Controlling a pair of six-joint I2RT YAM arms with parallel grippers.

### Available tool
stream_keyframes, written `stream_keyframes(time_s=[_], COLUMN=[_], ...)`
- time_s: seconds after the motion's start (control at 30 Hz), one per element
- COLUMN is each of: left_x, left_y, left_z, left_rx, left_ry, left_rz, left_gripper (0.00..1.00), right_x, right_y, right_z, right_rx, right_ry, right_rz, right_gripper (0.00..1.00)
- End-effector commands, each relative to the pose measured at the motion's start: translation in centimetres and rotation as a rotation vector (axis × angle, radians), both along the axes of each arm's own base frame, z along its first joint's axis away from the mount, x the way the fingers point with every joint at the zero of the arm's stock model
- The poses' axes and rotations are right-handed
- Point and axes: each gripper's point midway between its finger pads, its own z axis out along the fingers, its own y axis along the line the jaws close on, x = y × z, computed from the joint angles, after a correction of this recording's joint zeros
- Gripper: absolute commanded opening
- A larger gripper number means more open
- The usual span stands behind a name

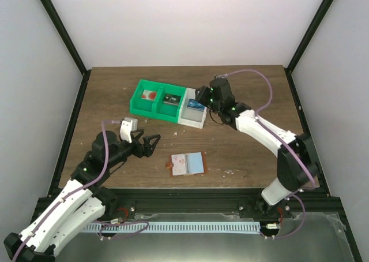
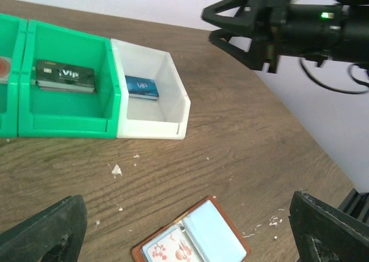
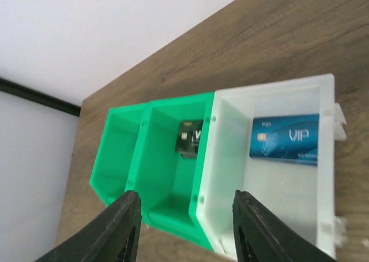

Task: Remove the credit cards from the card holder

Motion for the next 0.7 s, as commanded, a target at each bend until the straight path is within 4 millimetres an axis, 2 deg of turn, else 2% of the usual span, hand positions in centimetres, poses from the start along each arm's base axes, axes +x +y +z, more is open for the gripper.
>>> stream_keyframes(time_s=[0.0, 0.2, 0.4, 0.53, 0.67], left_x=[-0.2, 1.0, 1.2, 1.0, 1.2], left_y=[-0.7, -0.6, -2.3, -3.1, -3.3], left_z=[-0.1, -2.3, -5.8, -8.5, -10.0], left_rx=[-0.007, -0.008, -0.059, -0.08, -0.099], left_ry=[0.026, 0.142, 0.298, 0.404, 0.449], left_rz=[-0.036, 0.038, 0.005, -0.003, 0.007], left_gripper=[0.96, 0.93, 0.85, 0.8, 0.74], right_x=[-4.0, -8.2, -11.7, -14.3, -16.4], right_y=[-1.0, -1.7, -0.7, 0.7, 2.0], right_z=[-1.8, -5.2, -7.2, -7.9, -9.1], right_rx=[-0.068, -0.134, -0.115, -0.061, -0.069], right_ry=[0.061, 0.115, 0.106, 0.103, 0.141], right_rz=[0.077, 0.198, 0.354, 0.445, 0.516], right_gripper=[0.46, 0.47, 0.49, 0.48, 0.48])
